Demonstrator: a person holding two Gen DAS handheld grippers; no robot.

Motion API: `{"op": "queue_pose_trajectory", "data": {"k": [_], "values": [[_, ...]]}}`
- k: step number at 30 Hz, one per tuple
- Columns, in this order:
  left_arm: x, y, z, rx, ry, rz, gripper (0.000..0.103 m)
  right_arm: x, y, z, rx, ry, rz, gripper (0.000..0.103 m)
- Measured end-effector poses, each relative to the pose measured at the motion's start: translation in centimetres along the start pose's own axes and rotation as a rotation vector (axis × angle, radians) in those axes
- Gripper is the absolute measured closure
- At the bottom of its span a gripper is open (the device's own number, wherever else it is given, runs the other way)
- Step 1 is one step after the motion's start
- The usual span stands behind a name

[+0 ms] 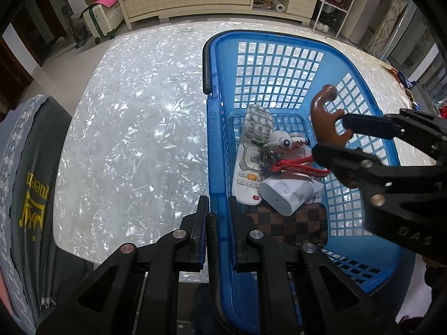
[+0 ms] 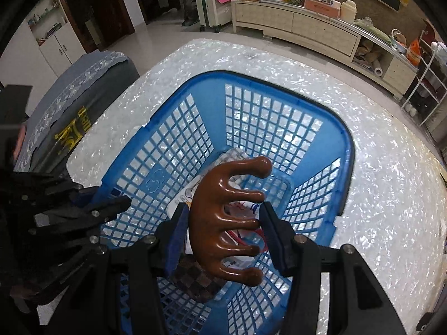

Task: Organize rigid objects
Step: 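Carry the brown massager with the right gripper over the basket, then lower the massager into the basket and open the right gripper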

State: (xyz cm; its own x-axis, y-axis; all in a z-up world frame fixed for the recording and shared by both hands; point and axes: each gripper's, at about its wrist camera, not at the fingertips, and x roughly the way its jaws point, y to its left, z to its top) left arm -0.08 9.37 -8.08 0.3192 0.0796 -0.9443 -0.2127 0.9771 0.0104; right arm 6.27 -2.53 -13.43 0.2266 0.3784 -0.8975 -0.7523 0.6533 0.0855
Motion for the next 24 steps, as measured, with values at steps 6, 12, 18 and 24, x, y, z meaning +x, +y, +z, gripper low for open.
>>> {"op": "queue_pose_trajectory", "data": {"k": [6, 12, 18, 24], "values": [[0.01, -0.12, 0.02, 0.002, 0.000, 0.004, 0.089, 1.30, 0.28, -0.41, -0.008, 0.020, -0.001, 0.053], [0.01, -0.09, -0.01, 0.001, 0.000, 0.006, 0.089, 0.90, 0.26, -0.50, -0.021, 0.002, -0.024, 0.053], [0.00, 0.03, -0.04, 0.003, 0.001, 0.002, 0.089, 1.00, 0.34, -0.29, -0.028, 0.002, -0.041, 0.053], [0.01, 0.06, -0.09, 0.002, -0.001, 0.001, 0.089, 1.14, 0.39, -0.23, -0.037, 0.004, -0.044, 0.053]]}}
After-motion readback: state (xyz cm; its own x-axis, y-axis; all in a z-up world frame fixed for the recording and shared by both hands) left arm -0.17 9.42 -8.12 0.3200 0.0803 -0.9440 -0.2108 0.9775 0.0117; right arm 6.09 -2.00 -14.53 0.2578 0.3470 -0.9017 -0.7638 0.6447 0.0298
